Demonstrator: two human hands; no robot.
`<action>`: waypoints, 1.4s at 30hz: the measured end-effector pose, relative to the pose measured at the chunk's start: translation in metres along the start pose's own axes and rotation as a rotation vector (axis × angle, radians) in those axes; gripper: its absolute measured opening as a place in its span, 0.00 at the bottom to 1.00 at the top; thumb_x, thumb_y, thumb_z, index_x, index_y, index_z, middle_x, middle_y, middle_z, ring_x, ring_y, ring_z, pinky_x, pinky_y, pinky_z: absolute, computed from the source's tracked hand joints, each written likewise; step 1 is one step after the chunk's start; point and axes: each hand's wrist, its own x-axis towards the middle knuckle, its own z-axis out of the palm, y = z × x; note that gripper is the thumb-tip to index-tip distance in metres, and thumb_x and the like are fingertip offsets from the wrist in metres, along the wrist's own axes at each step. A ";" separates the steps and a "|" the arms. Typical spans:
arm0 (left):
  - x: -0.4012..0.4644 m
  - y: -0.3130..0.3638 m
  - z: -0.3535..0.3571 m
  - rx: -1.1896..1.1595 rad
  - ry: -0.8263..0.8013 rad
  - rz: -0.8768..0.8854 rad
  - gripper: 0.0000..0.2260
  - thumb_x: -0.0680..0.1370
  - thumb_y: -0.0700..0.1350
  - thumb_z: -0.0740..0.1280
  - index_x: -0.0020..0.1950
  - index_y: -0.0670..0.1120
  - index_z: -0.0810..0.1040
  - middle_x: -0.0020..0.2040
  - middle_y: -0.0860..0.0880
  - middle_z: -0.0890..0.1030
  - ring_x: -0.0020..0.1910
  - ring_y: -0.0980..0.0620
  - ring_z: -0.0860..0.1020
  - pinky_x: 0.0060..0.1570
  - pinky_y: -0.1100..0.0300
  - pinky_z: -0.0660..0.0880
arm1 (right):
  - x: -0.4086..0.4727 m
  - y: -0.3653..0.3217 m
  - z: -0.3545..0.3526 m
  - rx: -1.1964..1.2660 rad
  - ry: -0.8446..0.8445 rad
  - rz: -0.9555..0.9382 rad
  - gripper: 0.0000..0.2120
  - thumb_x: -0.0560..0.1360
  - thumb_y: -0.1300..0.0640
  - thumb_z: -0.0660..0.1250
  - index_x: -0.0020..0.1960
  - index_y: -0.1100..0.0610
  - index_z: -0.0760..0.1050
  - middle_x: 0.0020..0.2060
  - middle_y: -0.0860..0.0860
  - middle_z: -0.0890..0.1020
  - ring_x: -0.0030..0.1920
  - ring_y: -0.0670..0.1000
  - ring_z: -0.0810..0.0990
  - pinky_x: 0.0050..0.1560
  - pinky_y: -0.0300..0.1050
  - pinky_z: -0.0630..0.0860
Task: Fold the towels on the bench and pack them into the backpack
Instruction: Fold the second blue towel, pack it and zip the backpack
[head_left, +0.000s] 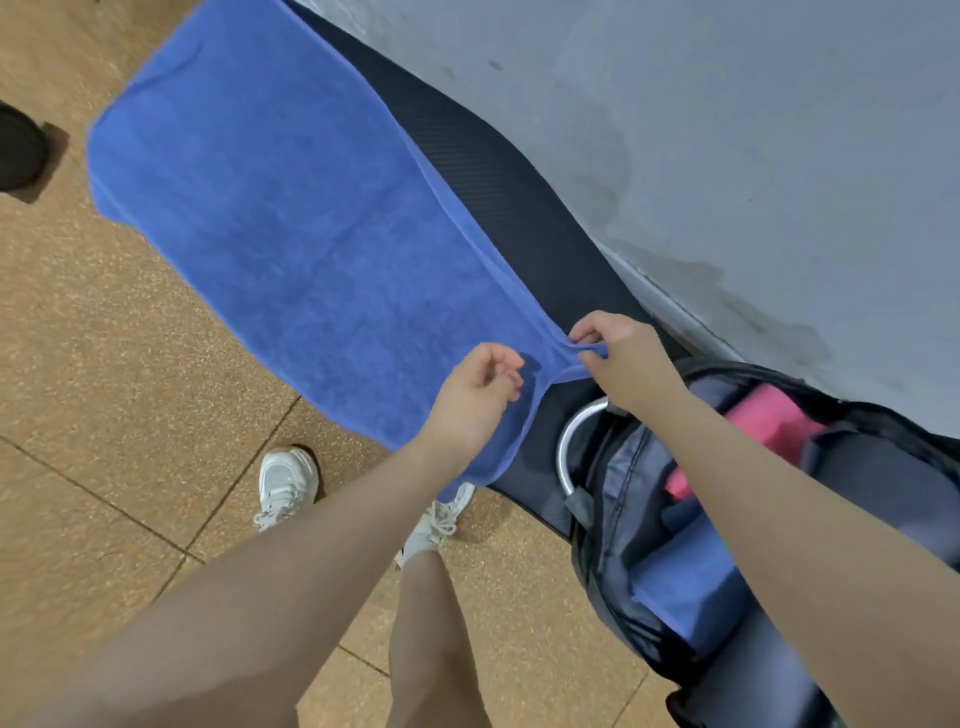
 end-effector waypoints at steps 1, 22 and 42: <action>-0.002 -0.010 -0.002 0.176 -0.023 0.026 0.11 0.78 0.36 0.58 0.43 0.50 0.73 0.41 0.50 0.75 0.40 0.52 0.74 0.45 0.63 0.71 | 0.001 0.001 -0.002 0.038 0.056 0.069 0.08 0.72 0.69 0.61 0.48 0.62 0.77 0.44 0.57 0.79 0.46 0.55 0.76 0.41 0.36 0.66; -0.029 -0.033 0.029 1.083 -0.486 0.204 0.25 0.74 0.37 0.58 0.71 0.47 0.58 0.66 0.48 0.67 0.58 0.44 0.73 0.47 0.52 0.74 | 0.020 0.033 -0.054 0.178 0.426 0.434 0.11 0.73 0.66 0.61 0.51 0.63 0.79 0.43 0.59 0.81 0.39 0.51 0.77 0.36 0.37 0.66; 0.044 0.077 -0.227 0.763 0.032 0.009 0.11 0.78 0.38 0.59 0.58 0.43 0.75 0.51 0.43 0.81 0.49 0.46 0.77 0.50 0.60 0.69 | 0.127 -0.208 0.003 0.008 -0.053 -0.085 0.15 0.78 0.62 0.57 0.63 0.59 0.73 0.64 0.54 0.74 0.66 0.55 0.69 0.66 0.49 0.67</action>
